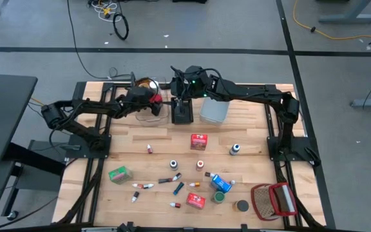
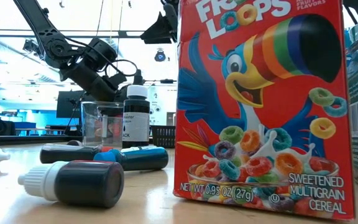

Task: Pick & Place Kitchen Items
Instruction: Put the red seasoning can into the transparent bin, then put the green spice bottle into the transparent bin

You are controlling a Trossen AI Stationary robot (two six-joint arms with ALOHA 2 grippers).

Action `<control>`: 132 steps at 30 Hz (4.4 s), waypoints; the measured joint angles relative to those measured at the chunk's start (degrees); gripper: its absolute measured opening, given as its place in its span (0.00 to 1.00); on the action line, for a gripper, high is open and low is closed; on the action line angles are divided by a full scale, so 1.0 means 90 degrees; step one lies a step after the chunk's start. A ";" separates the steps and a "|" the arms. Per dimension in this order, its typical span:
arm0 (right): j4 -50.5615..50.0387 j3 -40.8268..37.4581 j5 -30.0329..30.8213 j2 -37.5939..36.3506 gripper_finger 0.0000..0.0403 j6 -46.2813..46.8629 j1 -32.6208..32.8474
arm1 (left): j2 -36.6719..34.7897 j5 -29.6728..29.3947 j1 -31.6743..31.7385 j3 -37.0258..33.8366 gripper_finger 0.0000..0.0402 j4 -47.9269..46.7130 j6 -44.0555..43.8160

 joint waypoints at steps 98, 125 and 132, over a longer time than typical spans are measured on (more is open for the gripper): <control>-0.0780 -0.0010 0.0003 0.0236 0.71 0.0575 0.0185 | 0.0043 -0.0176 -0.0364 0.1173 0.01 -0.2647 0.1823; -0.1606 -0.0007 0.0079 0.0236 0.63 0.1371 0.1359 | -0.0954 0.0171 -0.0623 0.1405 0.01 -0.2799 0.1579; -0.2113 -0.0005 0.1026 0.0203 0.61 0.1789 0.2119 | -0.2833 0.1793 -0.0663 0.1412 0.05 -0.3044 0.1809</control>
